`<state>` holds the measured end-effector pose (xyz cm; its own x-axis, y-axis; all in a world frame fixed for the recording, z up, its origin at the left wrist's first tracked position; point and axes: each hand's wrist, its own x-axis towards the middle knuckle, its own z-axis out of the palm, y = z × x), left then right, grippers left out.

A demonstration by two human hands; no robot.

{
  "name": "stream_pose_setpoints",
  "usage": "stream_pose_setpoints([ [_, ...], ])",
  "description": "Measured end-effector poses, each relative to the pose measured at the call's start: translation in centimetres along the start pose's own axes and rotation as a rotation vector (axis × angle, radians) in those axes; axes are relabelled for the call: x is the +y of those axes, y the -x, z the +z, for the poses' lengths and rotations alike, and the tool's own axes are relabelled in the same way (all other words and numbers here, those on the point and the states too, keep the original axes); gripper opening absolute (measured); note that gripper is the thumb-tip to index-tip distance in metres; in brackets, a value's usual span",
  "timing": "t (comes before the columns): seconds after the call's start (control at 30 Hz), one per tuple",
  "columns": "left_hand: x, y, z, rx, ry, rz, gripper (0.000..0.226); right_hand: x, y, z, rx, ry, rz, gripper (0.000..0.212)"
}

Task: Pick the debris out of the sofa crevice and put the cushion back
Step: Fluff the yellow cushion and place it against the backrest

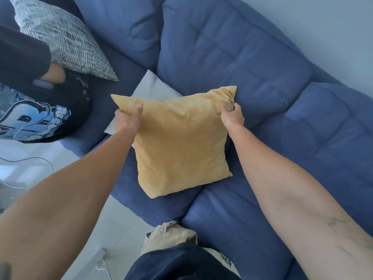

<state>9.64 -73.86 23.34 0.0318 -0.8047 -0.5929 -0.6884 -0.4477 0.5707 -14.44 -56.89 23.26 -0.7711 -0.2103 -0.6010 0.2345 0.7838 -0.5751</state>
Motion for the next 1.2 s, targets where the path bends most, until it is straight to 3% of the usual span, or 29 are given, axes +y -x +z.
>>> stream_pose_setpoints([
  [0.3, -1.0, -1.5, 0.6, 0.061, 0.004, 0.014, 0.062, -1.5, -2.9, 1.2, -0.01, -0.087, 0.075, 0.064],
  [0.5, -2.1, -0.2, -0.1, 0.146, 0.02, -0.011, 0.063, 0.1, -1.5, 0.4, 0.051, -0.1, 0.052, 0.069],
  [0.6, -2.6, 1.1, -0.3, 0.174, 0.002, 0.006, 0.059, 1.4, 0.0, -0.5, 0.073, -0.142, 0.009, 0.054],
  [0.67, -2.8, 2.5, -0.5, 0.19, -0.012, 0.04, 0.052, 2.7, 1.0, -1.0, 0.1, -0.201, -0.03, 0.034],
  [0.77, -2.8, 4.8, -0.7, 0.2, -0.011, 0.103, 0.041, 4.6, 2.6, -2.4, 0.177, -0.296, -0.077, 0.025],
  [1.2, -1.4, 18.7, 0.5, 0.072, -0.217, 0.474, 0.042, 17.2, 13.1, -13.2, 0.554, -0.498, -0.068, 0.029],
])
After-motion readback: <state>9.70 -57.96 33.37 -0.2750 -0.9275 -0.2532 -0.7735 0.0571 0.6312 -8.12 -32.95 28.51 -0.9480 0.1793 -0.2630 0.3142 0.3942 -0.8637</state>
